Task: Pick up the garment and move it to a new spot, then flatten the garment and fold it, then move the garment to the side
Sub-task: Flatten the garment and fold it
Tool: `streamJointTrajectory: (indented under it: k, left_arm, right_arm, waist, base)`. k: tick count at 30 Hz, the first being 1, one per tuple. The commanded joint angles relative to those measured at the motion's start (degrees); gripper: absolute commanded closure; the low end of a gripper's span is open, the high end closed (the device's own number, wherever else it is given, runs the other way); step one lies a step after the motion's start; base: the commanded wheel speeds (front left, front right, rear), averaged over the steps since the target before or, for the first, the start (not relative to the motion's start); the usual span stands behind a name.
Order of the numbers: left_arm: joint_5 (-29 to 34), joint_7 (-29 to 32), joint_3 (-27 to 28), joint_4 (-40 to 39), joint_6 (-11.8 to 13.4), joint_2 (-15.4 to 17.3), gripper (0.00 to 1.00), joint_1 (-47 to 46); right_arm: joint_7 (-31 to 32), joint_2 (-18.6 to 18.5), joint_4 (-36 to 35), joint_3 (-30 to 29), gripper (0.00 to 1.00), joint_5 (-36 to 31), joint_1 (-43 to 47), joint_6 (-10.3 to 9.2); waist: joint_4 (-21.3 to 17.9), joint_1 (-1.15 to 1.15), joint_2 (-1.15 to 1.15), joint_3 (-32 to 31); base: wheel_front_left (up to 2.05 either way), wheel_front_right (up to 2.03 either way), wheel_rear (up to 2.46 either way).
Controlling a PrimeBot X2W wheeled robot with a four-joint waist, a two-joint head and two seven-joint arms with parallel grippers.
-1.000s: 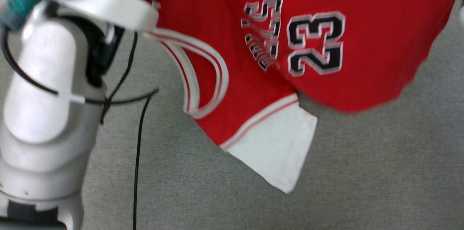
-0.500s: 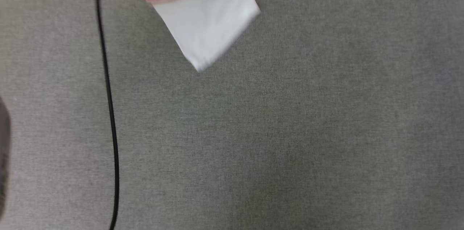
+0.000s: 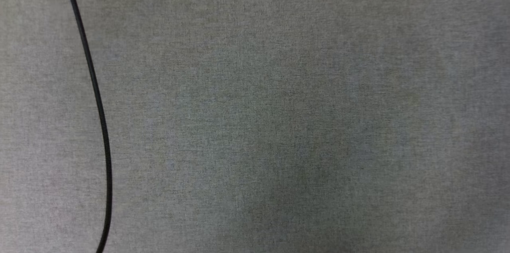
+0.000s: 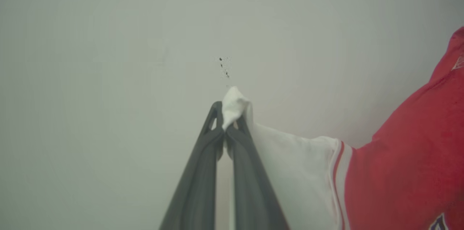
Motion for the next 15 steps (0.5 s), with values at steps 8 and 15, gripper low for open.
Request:
streamJointTrajectory:
  k: [8, 15]
  left_arm:
    - [-3.8, -4.2, -4.5, 4.7, 0.0, 0.9, 1.0, 7.0]
    - [-6.8, -6.5, -5.6, 4.6, 0.0, 0.9, 1.0, 15.3]
  right_arm:
    - [-4.4, -0.3, 6.7, 5.1, 1.0, 3.9, 5.0, -0.08]
    - [-7.6, -1.1, 7.2, 9.4, 1.0, 9.0, 12.7, -0.08]
  waist:
    - [0.8, -0.01, 0.0, 2.1]
    - [1.1, -0.01, 0.0, 0.4]
  base:
    - [0.0, 0.0, 0.0]
    - [0.0, 0.0, 0.0]
